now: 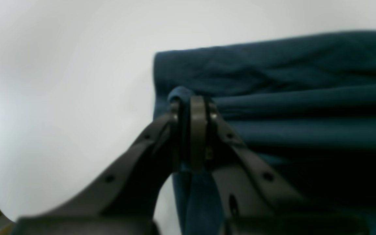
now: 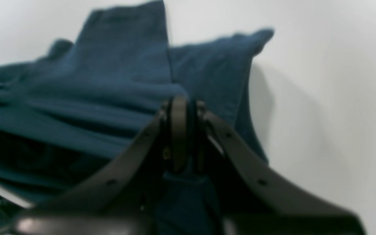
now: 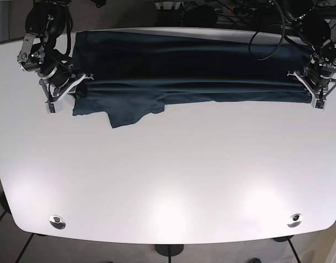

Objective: Fold the T-shirt properly
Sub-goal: 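Grasp the hem with both grippers and fold it over toward the collar, then tuck the folded strip's ends inward with both grippers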

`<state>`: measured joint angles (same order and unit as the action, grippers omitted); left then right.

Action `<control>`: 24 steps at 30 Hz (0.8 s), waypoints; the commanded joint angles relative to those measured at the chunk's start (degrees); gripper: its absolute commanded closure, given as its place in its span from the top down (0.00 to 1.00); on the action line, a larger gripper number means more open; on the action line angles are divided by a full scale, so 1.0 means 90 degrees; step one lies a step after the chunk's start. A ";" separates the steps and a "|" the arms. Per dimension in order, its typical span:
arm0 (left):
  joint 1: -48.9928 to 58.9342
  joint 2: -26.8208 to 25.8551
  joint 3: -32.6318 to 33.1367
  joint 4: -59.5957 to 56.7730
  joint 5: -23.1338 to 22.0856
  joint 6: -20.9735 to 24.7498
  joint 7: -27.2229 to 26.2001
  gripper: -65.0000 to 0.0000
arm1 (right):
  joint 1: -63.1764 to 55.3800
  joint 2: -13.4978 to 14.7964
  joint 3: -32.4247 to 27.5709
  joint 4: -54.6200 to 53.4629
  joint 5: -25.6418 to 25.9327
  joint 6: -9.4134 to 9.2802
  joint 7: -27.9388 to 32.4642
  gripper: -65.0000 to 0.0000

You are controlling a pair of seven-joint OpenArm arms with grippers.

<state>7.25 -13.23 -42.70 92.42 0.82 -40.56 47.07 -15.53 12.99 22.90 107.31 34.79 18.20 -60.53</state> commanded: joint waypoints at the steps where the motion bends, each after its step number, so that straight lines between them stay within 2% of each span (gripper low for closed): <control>1: 0.0108 -0.0127 -0.0037 0.0109 0.0021 0.0062 -0.0097 0.01 | -0.0086 0.0085 0.0059 0.0116 0.0008 0.0015 0.0118 0.03; 3: 0.0255 -0.0127 -0.0028 0.0100 0.0041 0.0062 -0.0087 0.02 | -0.0204 0.0085 0.0059 0.0106 0.0008 0.0005 0.0128 0.03; 4: 0.0313 -0.0127 -0.0008 0.0100 0.0041 0.0062 -0.0087 0.07 | -0.0243 0.0085 0.0059 0.0106 0.0008 -0.0014 0.0128 0.04; 5: 0.0352 -0.0127 0.0002 0.0119 0.0051 0.0062 -0.0087 0.16 | -0.0282 0.0085 0.0059 0.0126 0.0008 -0.0024 0.0128 0.09; 6: 0.0372 -0.0127 0.0002 0.0119 0.0051 0.0062 -0.0087 0.36 | -0.0380 0.0085 0.0069 0.0155 0.0028 -0.0024 0.0128 0.24; 7: 0.0382 -0.0127 0.0002 0.0119 0.0051 0.0062 -0.0087 0.49 | -0.0428 0.0085 0.0069 0.0175 0.0047 -0.0024 0.0128 0.36; 8: 0.0382 -0.0127 0.0002 0.0119 0.0060 0.0062 -0.0087 0.60 | -0.0458 0.0085 0.0157 0.0292 0.0057 -0.0024 0.0128 0.49; 9: 0.0382 -0.0127 0.0002 0.0129 0.0051 0.0062 -0.0087 0.64 | -0.0458 0.0046 0.0255 0.0438 0.0057 -0.0005 0.0128 0.59; 10: 0.0382 -0.0127 0.0002 0.0129 0.0041 0.0062 -0.0087 0.65 | -0.0467 -0.0071 0.0333 0.0536 0.0057 0.0015 0.0128 0.68; 12: 0.0352 -0.0127 -0.0008 0.0266 0.0021 0.0062 -0.0087 0.63 | -0.0331 -0.0150 0.0362 0.0644 0.0047 0.0015 0.0128 0.73; 16: 0.0352 0.0039 0.0178 0.0852 0.0011 0.0062 -0.0087 0.63 | 0.0597 -0.0120 -0.0175 0.0155 -0.0002 -0.0014 0.0128 0.73; 20: 0.0431 0.0225 0.0568 0.0803 0.0031 0.0062 -0.0087 0.63 | 0.1535 0.0007 -0.0888 -0.0968 -0.0002 -0.0024 0.0128 0.73; 24: 0.0528 0.0372 0.0617 0.0324 0.0031 0.0062 -0.0116 0.63 | 0.2229 0.0017 -0.1357 -0.2189 -0.0012 -0.0024 0.0215 0.73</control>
<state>12.34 -9.04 -37.01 94.85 0.40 -39.97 45.39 3.55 12.64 10.22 86.54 33.61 17.93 -59.61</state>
